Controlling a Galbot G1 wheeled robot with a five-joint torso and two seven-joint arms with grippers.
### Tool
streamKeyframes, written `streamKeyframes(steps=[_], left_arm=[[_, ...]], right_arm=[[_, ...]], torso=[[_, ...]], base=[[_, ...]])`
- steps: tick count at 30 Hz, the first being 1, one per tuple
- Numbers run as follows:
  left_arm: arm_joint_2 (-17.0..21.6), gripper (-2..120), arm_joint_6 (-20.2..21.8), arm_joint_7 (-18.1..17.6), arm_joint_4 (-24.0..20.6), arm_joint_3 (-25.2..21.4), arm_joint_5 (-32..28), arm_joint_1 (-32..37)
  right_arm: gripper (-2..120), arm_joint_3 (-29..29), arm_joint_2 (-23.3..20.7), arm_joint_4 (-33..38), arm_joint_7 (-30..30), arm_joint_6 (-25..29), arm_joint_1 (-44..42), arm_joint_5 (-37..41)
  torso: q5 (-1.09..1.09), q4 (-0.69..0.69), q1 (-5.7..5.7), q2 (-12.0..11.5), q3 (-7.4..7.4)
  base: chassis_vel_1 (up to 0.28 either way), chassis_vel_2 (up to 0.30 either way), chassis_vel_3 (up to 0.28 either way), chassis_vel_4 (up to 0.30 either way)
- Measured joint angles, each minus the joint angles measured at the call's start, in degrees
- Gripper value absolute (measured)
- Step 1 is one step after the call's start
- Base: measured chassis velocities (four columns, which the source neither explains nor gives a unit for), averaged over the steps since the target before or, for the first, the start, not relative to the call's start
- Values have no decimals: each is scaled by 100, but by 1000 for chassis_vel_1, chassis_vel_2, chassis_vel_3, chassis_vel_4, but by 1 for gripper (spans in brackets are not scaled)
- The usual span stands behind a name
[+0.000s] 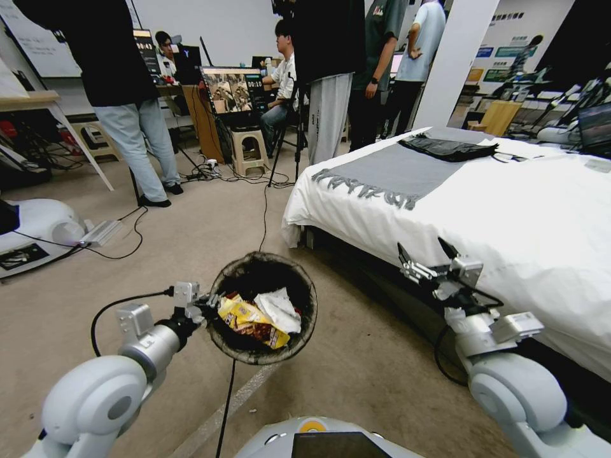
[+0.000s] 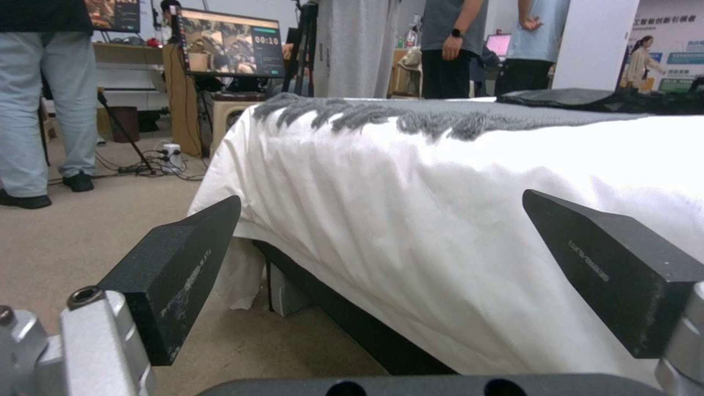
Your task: Pick up the trash bin, then pick up the garbage from the floor and place it into the trash bin.
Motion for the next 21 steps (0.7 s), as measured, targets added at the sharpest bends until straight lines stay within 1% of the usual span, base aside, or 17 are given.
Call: streamKeyframes(steps=[1, 2, 5, 8, 9, 10, 12, 14, 15, 18, 19, 21], left_arm=[[35, 2, -15, 8, 0, -101, -202, -19], [35, 2, -15, 8, 0, -101, -202, -19], [189, 2, -27, -36, -1, -283, -471, -71], [243, 2, -27, -88, -1, -353, -544, -83], [316, 2, -27, -172, -1, -497, -632, -89], [316, 2, -27, -172, -1, -497, -632, -89], [365, 2, -57, -240, -1, -713, -742, -94], [368, 2, -70, -250, -1, -747, -761, -96], [367, 2, -162, -291, -1, -883, -820, -112], [357, 2, -188, -325, -1, -934, -814, -118], [274, 2, -226, -563, -2, -1143, -613, -72], [159, 2, -164, -788, -1, -1370, -479, 18]], right_arm=[[100, -53, 0, -29, 16, -20, 34, 6], [100, -53, 0, -29, 16, -20, 34, 6], [100, -222, -4, -77, 93, -87, 136, 48], [100, -280, -4, -88, 120, -107, 164, 67], [100, -332, 7, -111, 131, -119, 187, 74], [100, -332, 7, -111, 131, -119, 187, 74], [100, -379, 47, -130, 130, -128, 166, 71], [100, -386, 55, -131, 129, -129, 157, 69], [100, -427, 95, -144, 118, -130, 117, 34], [100, -445, 104, -154, 113, -131, 105, 20], [100, -475, 104, -186, 106, -137, 100, 8], [100, -486, 92, -211, 104, -145, 124, 8]], torso=[[0, 1, 0, 0, 0], [0, 1, 0, 0, 0], [0, 0, 0, 0, 0], [-1, -1, 0, 0, 0], [-1, 0, 0, 0, 0], [-1, 0, 0, 0, 0], [-1, 0, 0, 0, 0], [-1, 0, 0, 0, 0], [-1, 0, 0, 0, 0], [-1, -1, 0, 0, 0], [-1, -2, 0, 0, 0], [0, 0, 0, 0, 0]], base=[[0, 0, 0, 0], [0, 0, 0, 0], [0, 0, 0, 0], [0, 0, 0, 0], [0, 0, 0, 0], [0, 0, 0, 0], [0, 0, 0, 0], [0, 0, 0, 0], [0, 0, 0, 0], [0, 0, 0, 0], [0, 0, 0, 0], [0, 0, 0, 0]])
